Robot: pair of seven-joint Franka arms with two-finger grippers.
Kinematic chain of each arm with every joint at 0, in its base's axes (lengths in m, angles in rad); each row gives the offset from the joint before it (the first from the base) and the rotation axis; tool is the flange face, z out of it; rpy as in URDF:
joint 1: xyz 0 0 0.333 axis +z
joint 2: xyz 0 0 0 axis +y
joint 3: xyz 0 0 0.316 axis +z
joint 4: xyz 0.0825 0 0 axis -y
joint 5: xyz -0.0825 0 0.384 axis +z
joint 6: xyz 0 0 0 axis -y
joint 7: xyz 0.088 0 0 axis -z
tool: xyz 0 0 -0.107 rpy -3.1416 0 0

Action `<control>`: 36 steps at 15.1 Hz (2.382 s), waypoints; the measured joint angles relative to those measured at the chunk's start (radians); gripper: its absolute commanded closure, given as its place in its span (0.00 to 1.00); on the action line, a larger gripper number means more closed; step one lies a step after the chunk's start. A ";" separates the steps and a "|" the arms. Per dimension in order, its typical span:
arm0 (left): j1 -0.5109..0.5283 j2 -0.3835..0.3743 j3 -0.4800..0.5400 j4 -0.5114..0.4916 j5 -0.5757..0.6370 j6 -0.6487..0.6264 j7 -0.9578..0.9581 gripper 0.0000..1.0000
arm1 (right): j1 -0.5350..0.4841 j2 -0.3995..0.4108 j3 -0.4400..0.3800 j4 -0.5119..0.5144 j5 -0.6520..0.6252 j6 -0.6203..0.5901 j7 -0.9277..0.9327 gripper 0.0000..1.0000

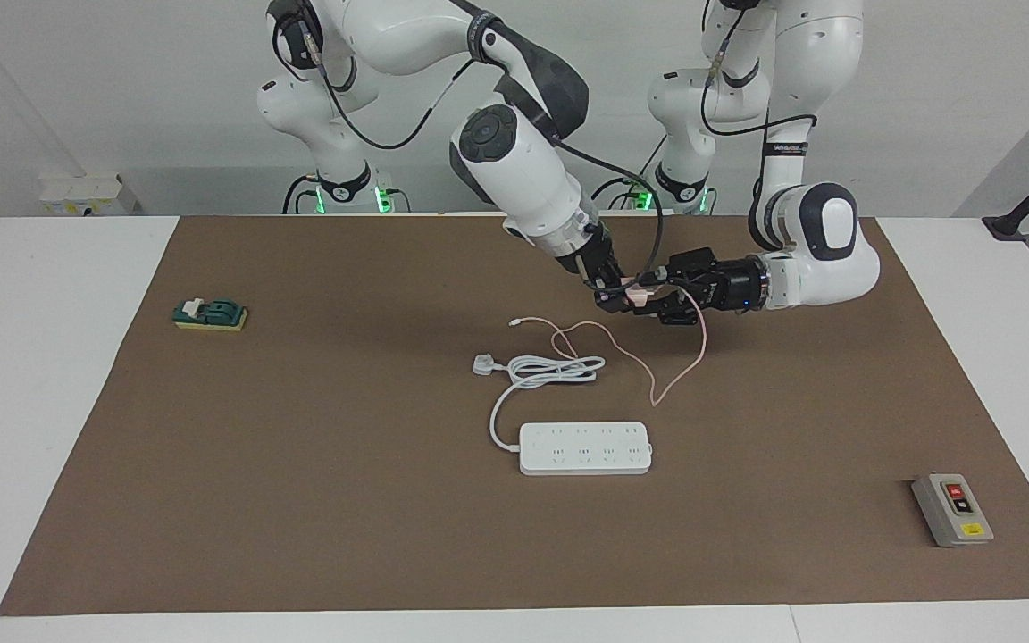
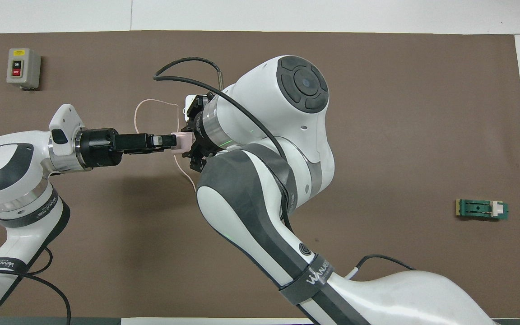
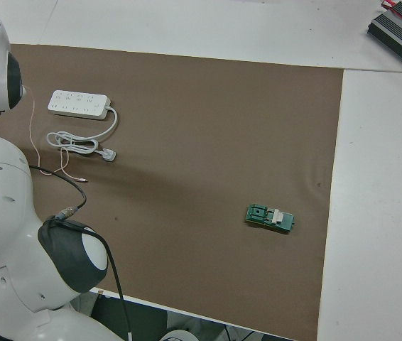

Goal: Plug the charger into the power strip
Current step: 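Grasp the charger with the left gripper while the right gripper holds it, then carry the charger with the left gripper while the right gripper withdraws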

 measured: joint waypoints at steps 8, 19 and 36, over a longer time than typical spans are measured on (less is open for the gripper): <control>-0.012 0.001 0.001 0.002 -0.008 0.004 -0.005 0.78 | 0.000 0.001 -0.001 0.000 -0.003 0.003 0.000 1.00; -0.006 0.012 0.019 0.154 0.245 0.015 -0.122 0.73 | -0.013 -0.002 -0.011 0.009 -0.002 0.017 0.010 0.00; -0.072 0.198 0.010 0.497 1.097 0.403 -0.576 0.90 | -0.313 -0.072 -0.019 0.020 -0.112 -0.121 -0.431 0.00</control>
